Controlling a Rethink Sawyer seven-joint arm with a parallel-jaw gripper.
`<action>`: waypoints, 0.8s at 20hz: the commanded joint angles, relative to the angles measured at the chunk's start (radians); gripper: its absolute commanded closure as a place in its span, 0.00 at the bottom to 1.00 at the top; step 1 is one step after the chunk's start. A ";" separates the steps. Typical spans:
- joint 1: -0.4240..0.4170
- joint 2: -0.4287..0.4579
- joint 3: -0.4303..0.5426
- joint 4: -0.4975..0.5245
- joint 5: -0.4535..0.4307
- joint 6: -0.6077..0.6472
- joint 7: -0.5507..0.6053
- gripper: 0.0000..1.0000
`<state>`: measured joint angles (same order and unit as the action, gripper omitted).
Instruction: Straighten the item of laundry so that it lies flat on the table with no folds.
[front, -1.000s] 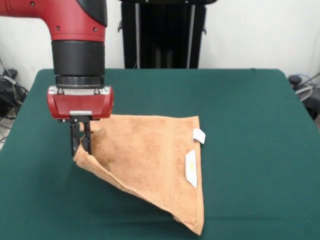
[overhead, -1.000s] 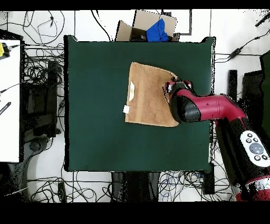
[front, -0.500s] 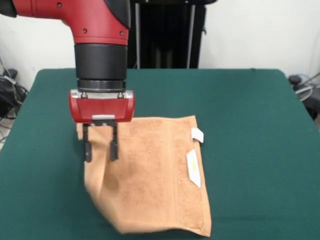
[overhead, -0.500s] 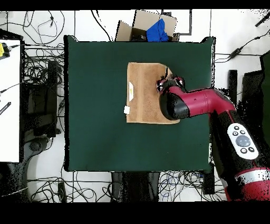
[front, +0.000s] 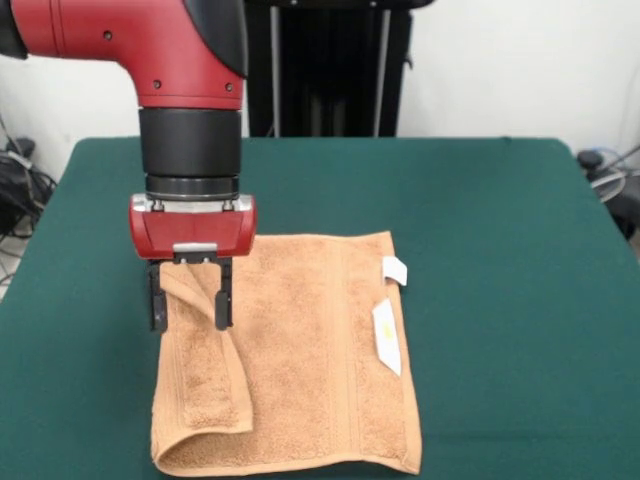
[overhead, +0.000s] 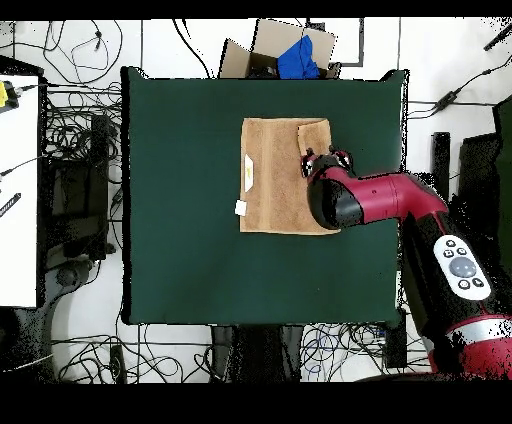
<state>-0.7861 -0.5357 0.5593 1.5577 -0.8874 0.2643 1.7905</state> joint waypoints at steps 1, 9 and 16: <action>0.048 -0.011 -0.082 -0.018 -0.097 -0.044 -0.006 0.00; 0.015 -0.027 -0.056 0.024 -0.056 -0.012 -0.027 0.00; 0.019 -0.025 -0.063 0.081 -0.006 0.003 0.031 0.00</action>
<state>-0.7819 -0.5660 0.5427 1.5600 -0.8872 0.2645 1.7905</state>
